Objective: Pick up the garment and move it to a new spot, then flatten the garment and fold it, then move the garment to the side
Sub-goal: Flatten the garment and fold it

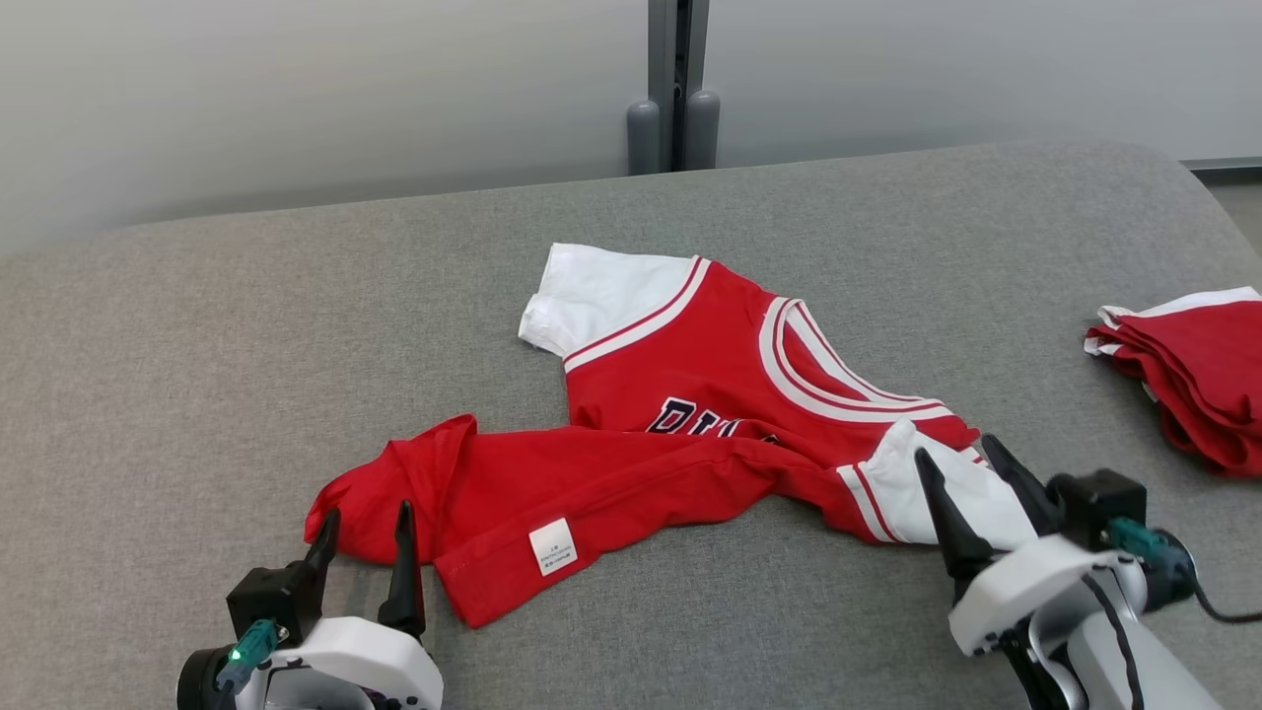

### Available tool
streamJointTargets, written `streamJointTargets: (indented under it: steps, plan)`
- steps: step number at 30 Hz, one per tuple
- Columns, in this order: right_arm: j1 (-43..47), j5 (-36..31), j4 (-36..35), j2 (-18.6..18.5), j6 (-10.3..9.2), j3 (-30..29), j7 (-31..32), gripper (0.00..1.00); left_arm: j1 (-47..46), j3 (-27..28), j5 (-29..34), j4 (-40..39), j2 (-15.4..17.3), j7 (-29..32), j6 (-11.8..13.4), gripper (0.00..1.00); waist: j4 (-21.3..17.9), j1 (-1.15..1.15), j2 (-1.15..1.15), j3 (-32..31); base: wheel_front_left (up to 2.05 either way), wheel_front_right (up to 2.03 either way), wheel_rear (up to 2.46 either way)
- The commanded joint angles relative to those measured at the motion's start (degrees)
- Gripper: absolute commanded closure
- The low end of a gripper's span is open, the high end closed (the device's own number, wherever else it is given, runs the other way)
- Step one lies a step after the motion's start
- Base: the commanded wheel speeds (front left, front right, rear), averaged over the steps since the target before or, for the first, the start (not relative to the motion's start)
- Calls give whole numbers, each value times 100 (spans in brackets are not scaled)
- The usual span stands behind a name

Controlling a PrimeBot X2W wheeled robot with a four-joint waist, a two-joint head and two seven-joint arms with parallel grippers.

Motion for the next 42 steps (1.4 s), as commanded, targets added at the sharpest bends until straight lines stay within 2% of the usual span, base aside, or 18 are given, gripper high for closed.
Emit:
streamJointTargets:
  steps: [1,8,19,20,21,22,23,24,32,42]
  plan:
    - [-130,51,27,-59,0,41,-24,0,43,1,28,-11,25,1,-15,0,16,0,0,4,0,0,0]
    - [-754,442,438,-169,-1,667,36,0,53,-55,29,13,25,1,-3,0,109,0,0,9,0,0,0]
    - [-1120,875,1184,-185,-1,1297,167,0,-29,-126,-21,31,25,1,18,0,243,0,0,146,0,0,0]
    - [-1155,886,1229,-193,-1,1342,167,8,-48,-130,-13,27,25,1,17,0,252,0,0,165,0,0,0]
    - [-1194,912,1278,-194,-1,1375,149,24,-62,-131,-8,25,25,1,17,0,260,0,0,178,0,0,0]
    - [-1222,926,1329,-194,-1,1432,150,52,-75,-134,-4,25,25,1,14,0,270,0,0,188,0,0,0]
    - [-1247,959,1352,-200,-1,1469,137,66,-82,-135,-3,23,25,1,12,0,279,0,0,197,0,0,0]
    - [-1281,989,1358,-205,-1,1504,112,100,-89,-135,0,23,25,1,7,0,287,0,0,205,0,0,0]
    - [-1551,920,1224,-378,-1,1408,-27,100,-149,-142,-43,-42,25,1,3,0,327,0,0,292,0,0,0]
    - [-2245,52,403,-494,-1,678,-29,100,-287,-304,-116,-25,25,1,-1,0,554,0,0,397,0,0,0]
